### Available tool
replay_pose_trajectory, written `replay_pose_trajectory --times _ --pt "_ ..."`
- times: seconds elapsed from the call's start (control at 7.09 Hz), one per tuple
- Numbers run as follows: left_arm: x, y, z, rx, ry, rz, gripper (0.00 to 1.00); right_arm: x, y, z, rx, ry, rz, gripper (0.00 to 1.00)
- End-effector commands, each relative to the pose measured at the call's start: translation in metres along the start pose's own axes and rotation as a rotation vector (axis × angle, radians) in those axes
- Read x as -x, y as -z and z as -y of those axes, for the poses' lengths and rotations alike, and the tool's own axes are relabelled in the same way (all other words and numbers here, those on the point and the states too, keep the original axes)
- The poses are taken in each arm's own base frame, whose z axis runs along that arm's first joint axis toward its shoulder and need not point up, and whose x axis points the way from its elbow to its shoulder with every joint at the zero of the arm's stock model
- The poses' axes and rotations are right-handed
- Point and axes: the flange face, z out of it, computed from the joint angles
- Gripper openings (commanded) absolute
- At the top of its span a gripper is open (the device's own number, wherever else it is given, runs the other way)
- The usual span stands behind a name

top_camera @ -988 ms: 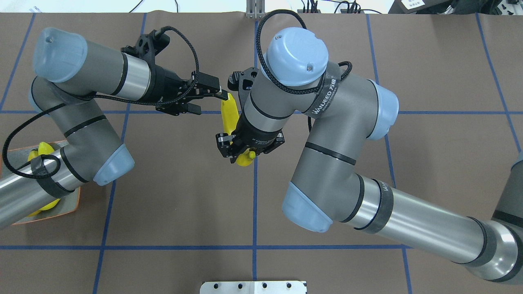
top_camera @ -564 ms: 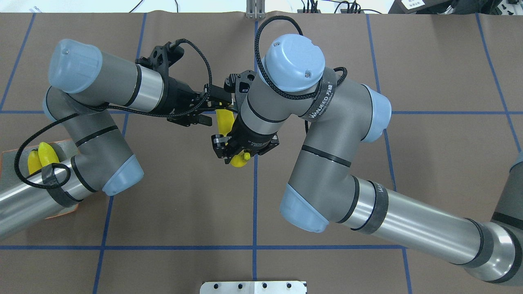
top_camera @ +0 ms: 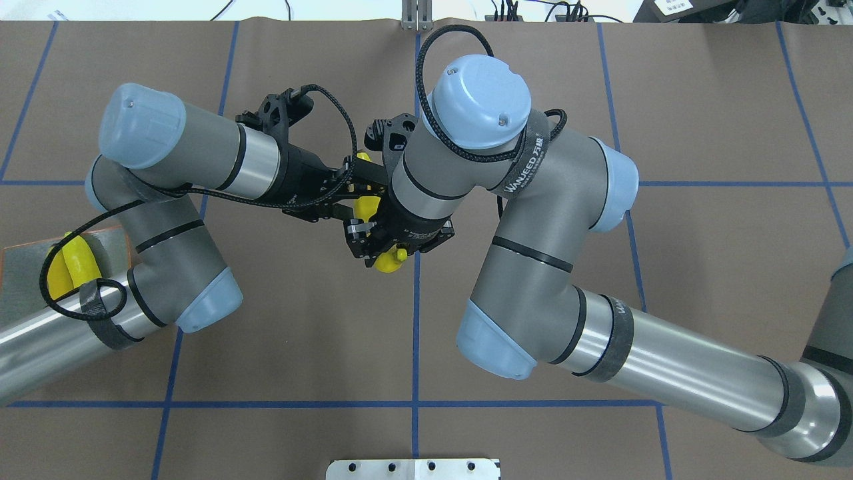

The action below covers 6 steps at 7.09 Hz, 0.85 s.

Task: Transfer all bananas from basket to plate

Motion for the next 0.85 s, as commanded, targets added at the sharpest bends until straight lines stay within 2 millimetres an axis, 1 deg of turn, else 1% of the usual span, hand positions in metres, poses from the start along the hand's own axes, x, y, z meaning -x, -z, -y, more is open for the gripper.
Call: replay_pose_trajectory --times 0.0,0.14,0.28,0.42,0.56,0.71 --pt "0.002 -0.005 -0.002 0.007 0.003 0.005 0.93 0.0 0.001 0.0 -0.001 0.001 0.002 0.0" --pt "0.003 -0.008 -0.005 0.013 0.002 0.007 0.84 0.001 0.001 0.0 -0.002 0.002 0.003 0.0" --pt "0.004 -0.013 -0.008 0.021 0.004 0.011 0.71 0.001 0.001 0.0 -0.003 0.003 0.004 0.0" --pt "0.006 -0.015 -0.009 0.026 0.007 0.014 0.34 0.001 0.001 0.0 -0.003 0.003 0.004 0.0" --pt "0.007 -0.015 -0.01 0.027 0.009 0.016 0.0 0.001 0.001 0.0 -0.003 0.004 0.005 0.0" --pt "0.009 -0.015 -0.009 0.03 0.013 0.02 0.0 -0.001 0.001 0.001 -0.003 0.001 0.003 0.0"
